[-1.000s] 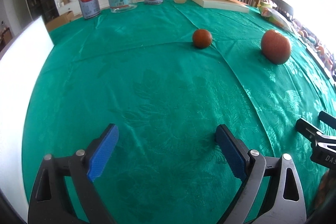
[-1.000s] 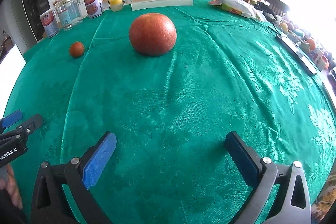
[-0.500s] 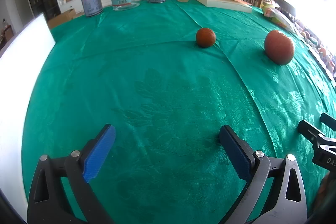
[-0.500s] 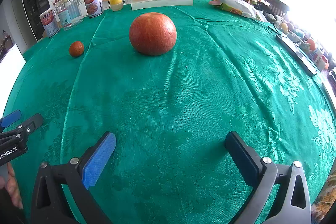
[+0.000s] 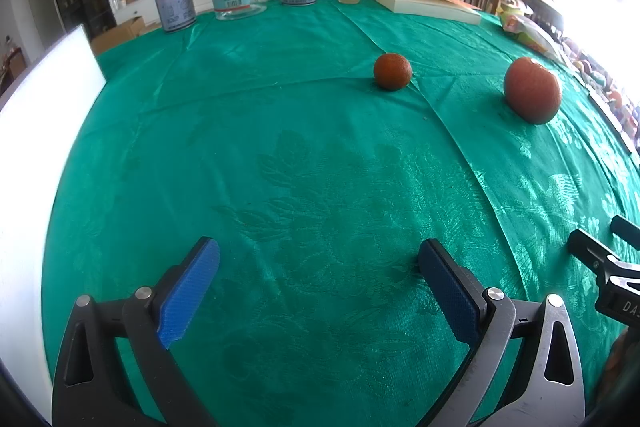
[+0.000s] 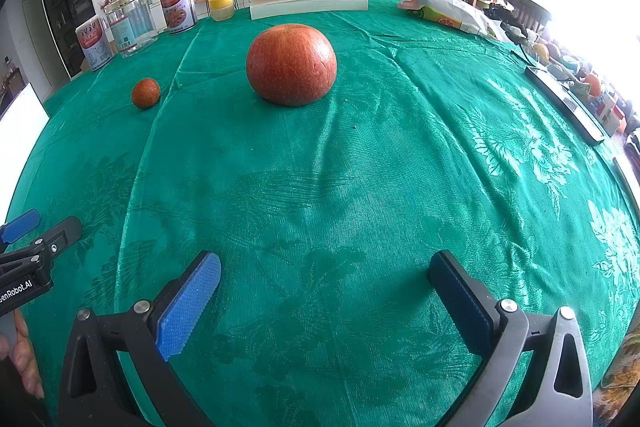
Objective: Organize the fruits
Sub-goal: 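Reach the left tool toward the small orange on the table, then close the left tool on the small orange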
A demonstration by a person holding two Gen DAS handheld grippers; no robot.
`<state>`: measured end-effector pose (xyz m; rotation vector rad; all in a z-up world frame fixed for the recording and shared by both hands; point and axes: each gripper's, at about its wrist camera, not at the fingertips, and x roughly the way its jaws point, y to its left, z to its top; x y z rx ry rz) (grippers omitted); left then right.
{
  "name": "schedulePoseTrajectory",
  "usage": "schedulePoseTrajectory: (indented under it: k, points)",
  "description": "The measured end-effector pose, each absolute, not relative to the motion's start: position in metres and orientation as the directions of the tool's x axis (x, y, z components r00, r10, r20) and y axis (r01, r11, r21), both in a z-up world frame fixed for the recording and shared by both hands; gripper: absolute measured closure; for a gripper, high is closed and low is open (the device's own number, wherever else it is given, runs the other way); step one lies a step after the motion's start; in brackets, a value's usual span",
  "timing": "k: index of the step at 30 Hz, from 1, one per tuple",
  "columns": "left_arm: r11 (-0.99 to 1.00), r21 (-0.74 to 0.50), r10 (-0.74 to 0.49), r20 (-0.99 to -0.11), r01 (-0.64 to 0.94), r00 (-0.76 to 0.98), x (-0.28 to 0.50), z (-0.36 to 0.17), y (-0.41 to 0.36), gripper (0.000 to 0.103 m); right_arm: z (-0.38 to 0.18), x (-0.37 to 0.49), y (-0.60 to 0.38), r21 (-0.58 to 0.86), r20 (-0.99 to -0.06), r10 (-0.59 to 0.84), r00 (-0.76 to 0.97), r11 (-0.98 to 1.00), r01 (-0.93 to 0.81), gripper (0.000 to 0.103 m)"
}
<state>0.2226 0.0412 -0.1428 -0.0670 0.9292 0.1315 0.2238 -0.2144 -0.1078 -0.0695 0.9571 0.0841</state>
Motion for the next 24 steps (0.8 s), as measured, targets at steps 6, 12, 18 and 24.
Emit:
schedulePoseTrajectory:
  k: [6,12,18,24]
  points:
    - [0.997,-0.045,0.003,-0.817,-0.070,0.577,0.228,-0.140,0.043,0.003,-0.108,0.224,-0.214,-0.022,-0.819,0.041,0.573,0.995,-0.102,0.000]
    - [0.983,-0.183,-0.141,-0.793,-0.012,0.593,0.285,-0.118,0.040,0.004,-0.108,0.224,-0.214,-0.022,-0.819,0.041,0.573,0.994,-0.103,0.000]
    - [0.996,-0.087,-0.060,-0.775,-0.012,0.629,0.348,-0.124,0.027,0.005,-0.108,0.224,-0.215,-0.022,-0.818,0.041,0.573,0.995,-0.102,0.000]
    - [0.999,-0.048,-0.040,-0.781,0.004,0.624,0.359,-0.137,0.021,0.050,-0.108,0.224,-0.214,-0.022,-0.818,0.041,0.573,0.994,-0.103,0.000]
